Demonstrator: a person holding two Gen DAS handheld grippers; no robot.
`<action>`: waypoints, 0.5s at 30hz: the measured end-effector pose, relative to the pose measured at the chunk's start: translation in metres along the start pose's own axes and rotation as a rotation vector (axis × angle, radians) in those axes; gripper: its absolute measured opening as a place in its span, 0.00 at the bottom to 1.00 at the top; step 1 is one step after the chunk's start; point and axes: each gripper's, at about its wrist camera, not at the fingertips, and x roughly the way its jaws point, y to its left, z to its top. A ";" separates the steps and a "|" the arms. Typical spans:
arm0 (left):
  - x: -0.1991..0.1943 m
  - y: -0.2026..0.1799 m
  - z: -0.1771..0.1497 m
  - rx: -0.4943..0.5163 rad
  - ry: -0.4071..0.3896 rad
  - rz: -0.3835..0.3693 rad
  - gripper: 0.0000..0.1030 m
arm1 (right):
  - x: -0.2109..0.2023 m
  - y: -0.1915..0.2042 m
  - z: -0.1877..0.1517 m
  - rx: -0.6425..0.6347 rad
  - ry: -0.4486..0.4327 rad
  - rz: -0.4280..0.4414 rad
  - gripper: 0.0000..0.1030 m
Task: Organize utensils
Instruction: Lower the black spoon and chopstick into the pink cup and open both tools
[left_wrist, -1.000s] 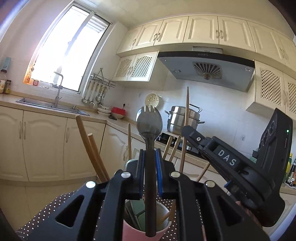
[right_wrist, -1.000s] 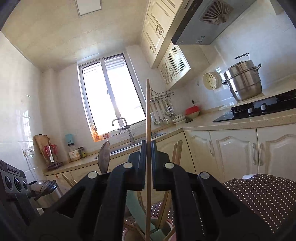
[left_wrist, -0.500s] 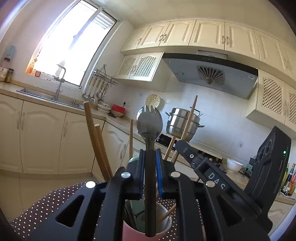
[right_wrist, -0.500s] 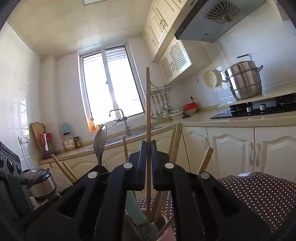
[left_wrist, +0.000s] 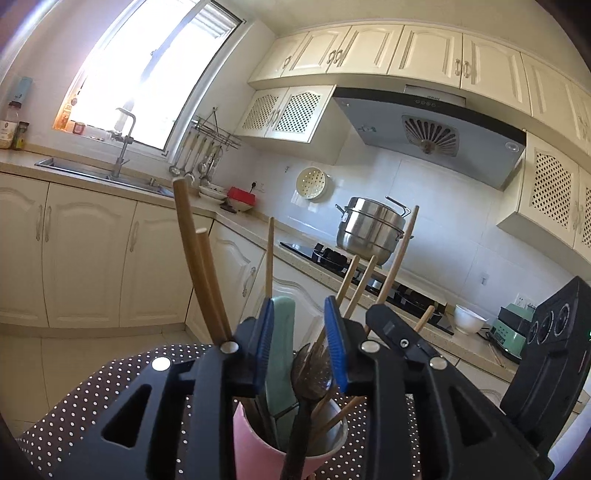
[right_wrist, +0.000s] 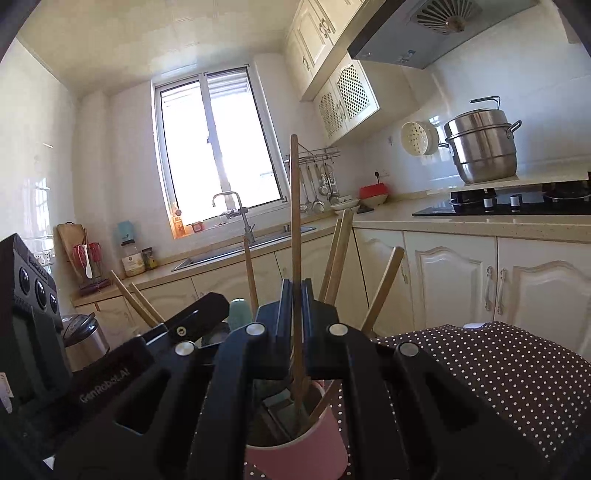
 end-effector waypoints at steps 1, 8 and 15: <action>0.001 0.001 -0.001 -0.002 0.013 -0.004 0.27 | -0.001 0.000 -0.001 0.003 0.009 -0.001 0.06; -0.003 0.005 -0.003 -0.027 0.052 -0.031 0.32 | -0.012 0.005 -0.003 0.005 0.048 -0.029 0.07; -0.016 0.008 0.003 -0.035 0.117 -0.058 0.40 | -0.033 0.012 -0.004 0.013 0.053 -0.092 0.09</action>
